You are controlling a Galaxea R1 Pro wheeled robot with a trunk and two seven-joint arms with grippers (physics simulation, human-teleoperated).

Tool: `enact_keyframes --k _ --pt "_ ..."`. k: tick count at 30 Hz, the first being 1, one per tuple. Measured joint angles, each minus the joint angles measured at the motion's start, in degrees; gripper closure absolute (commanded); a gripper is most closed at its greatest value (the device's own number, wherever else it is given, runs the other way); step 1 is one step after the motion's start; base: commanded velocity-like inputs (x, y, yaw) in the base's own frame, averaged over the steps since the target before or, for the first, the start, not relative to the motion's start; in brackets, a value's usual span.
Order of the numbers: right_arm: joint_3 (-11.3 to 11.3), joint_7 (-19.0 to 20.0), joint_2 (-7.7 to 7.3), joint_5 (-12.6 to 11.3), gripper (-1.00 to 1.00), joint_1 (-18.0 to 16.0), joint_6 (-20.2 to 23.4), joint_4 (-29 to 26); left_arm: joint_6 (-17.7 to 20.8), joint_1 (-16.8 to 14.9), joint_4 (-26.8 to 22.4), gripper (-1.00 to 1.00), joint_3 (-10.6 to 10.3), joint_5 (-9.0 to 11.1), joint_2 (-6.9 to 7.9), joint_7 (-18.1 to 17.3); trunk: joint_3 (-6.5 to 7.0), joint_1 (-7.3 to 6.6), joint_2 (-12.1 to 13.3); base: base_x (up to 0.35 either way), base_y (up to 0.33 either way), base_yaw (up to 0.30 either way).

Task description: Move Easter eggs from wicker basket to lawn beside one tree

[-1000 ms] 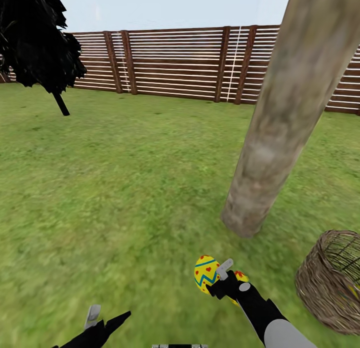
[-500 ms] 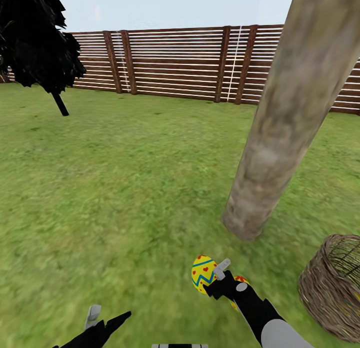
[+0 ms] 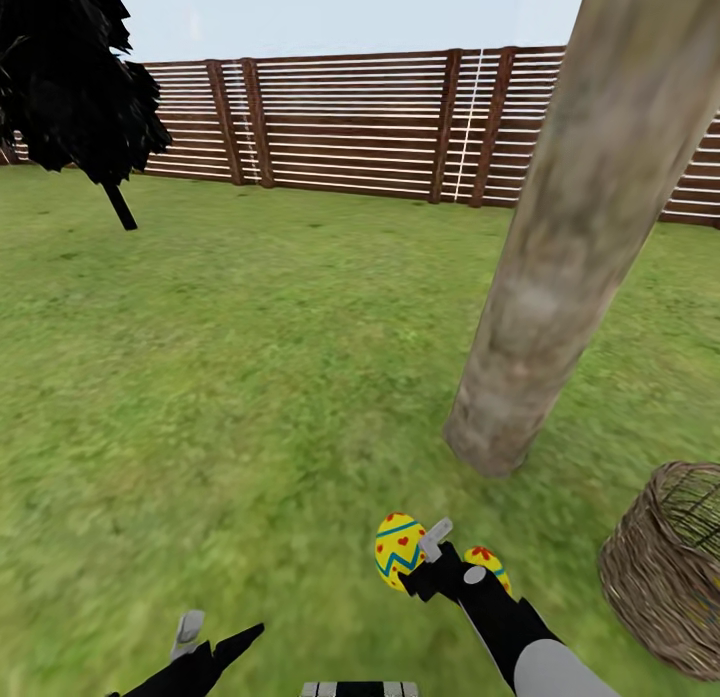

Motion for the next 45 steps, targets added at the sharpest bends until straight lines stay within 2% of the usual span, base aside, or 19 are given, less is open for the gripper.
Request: enact_keyframes --k 6,18,24,30,43,45 --pt "0.0 -0.1 0.03 0.0 1.00 0.0 0.1 0.0 0.0 0.0 0.0 -1.00 0.0 0.0 -0.05 0.0 -1.08 1.32 -2.4 0.000 0.000 0.000" --pt "-0.1 -0.1 0.03 0.0 1.00 0.0 -0.2 0.1 0.0 0.0 0.0 -1.00 0.0 0.0 -0.05 -0.1 -3.74 1.63 -2.6 0.000 0.000 0.000" --pt "-0.1 -0.1 0.03 0.0 1.00 0.0 -0.2 0.1 0.0 0.0 0.0 -1.00 0.0 0.0 -0.04 -0.3 -3.74 1.63 -2.6 0.000 0.000 0.000" --pt "-0.1 -0.1 0.03 0.0 1.00 0.0 -0.2 0.1 0.0 0.0 0.0 -1.00 0.0 0.0 -0.05 -0.2 -5.07 1.79 -2.7 0.000 0.000 0.000" --pt "-0.1 -0.1 0.03 0.0 1.00 0.0 -0.2 0.1 0.0 0.0 0.0 -1.00 0.0 0.0 0.00 -0.3 -5.07 1.79 -2.7 0.000 0.000 0.000" --pt "-0.1 -0.1 0.03 0.0 1.00 0.0 -0.2 0.1 0.0 0.0 0.0 -1.00 0.0 0.0 -0.03 -0.3 -5.51 1.84 -2.7 0.000 0.000 0.000"
